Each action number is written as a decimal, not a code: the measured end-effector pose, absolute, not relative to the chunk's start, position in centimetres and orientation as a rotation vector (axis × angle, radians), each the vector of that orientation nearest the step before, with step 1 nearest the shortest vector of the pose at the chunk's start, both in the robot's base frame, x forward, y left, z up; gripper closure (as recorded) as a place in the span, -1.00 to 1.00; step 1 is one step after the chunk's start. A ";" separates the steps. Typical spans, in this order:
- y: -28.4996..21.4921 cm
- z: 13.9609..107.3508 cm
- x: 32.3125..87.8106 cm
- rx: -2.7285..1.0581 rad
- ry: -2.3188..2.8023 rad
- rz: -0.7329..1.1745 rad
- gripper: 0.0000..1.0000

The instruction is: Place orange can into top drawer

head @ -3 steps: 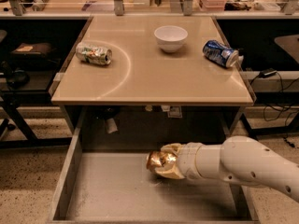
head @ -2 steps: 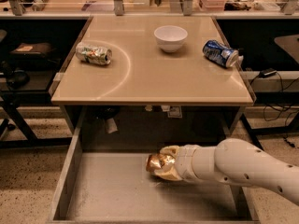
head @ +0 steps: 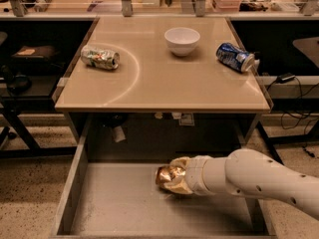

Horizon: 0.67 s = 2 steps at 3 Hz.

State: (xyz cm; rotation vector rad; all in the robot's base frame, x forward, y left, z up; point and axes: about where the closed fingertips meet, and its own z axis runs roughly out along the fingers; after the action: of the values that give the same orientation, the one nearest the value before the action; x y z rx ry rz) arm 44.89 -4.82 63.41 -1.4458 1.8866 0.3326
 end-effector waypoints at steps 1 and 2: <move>-4.8 63.4 44.9 -1.446 1.887 0.333 0.18; -4.8 63.4 44.9 -1.446 1.887 0.333 -0.29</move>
Offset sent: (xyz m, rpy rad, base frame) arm 0.0000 0.0000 0.0000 0.0000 0.0000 0.0000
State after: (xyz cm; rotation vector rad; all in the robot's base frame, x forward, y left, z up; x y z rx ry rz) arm 44.88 -4.82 63.42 -1.4459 1.8866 0.3326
